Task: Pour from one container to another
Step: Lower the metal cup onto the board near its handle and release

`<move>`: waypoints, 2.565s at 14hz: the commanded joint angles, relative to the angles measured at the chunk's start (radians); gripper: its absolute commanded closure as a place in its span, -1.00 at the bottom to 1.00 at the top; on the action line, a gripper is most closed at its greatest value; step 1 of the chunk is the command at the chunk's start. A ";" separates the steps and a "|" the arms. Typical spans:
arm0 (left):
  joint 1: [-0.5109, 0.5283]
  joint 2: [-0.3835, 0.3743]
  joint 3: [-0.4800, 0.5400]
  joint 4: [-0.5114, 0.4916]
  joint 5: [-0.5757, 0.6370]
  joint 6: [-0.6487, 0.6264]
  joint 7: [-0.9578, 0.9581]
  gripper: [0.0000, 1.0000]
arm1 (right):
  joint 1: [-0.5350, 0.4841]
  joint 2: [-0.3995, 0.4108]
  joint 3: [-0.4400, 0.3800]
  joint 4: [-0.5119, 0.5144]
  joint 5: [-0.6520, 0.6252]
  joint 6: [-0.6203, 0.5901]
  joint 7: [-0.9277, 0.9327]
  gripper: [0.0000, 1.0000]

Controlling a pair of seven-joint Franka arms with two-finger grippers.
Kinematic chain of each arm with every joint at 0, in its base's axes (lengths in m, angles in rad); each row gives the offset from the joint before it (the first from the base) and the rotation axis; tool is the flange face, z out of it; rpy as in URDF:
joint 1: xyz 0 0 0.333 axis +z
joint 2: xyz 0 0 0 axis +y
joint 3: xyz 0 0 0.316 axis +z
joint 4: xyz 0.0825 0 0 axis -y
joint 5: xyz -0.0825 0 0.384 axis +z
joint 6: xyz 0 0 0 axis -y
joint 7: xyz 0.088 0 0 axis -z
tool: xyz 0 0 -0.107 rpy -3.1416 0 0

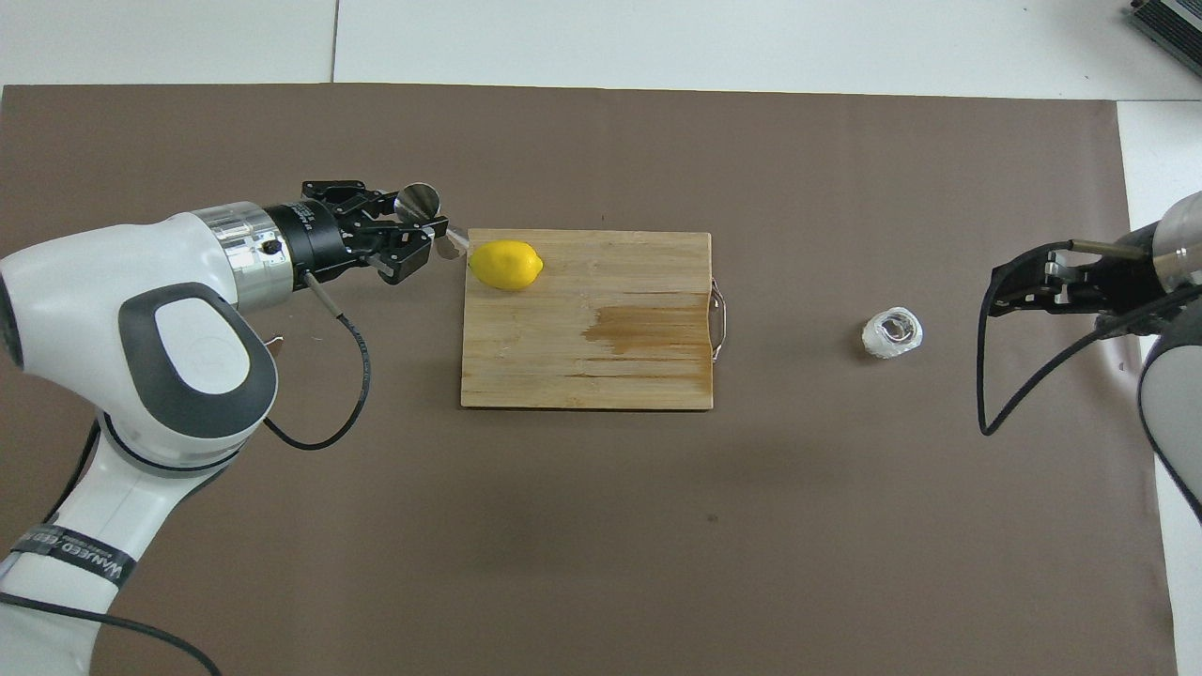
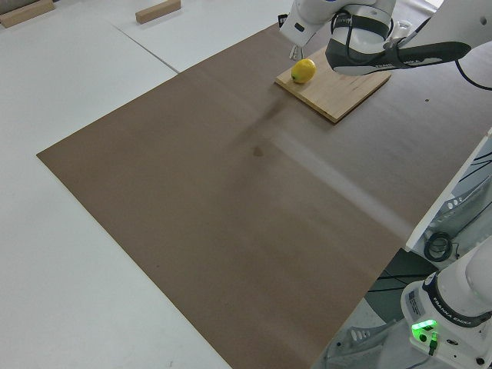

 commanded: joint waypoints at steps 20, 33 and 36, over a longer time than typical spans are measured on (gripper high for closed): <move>-0.281 0.252 -0.251 0.050 -0.172 0.647 -0.060 0.47 | -0.002 -0.007 -0.005 0.002 0.005 -0.013 -0.019 -1.00; -0.293 0.259 -0.249 0.023 -0.174 0.647 -0.050 -1.00 | -0.002 -0.007 -0.005 0.002 0.005 -0.013 -0.019 -1.00; -0.292 0.246 -0.249 0.033 -0.165 0.647 -0.051 -1.00 | -0.002 -0.007 -0.005 0.002 0.005 -0.013 -0.019 -1.00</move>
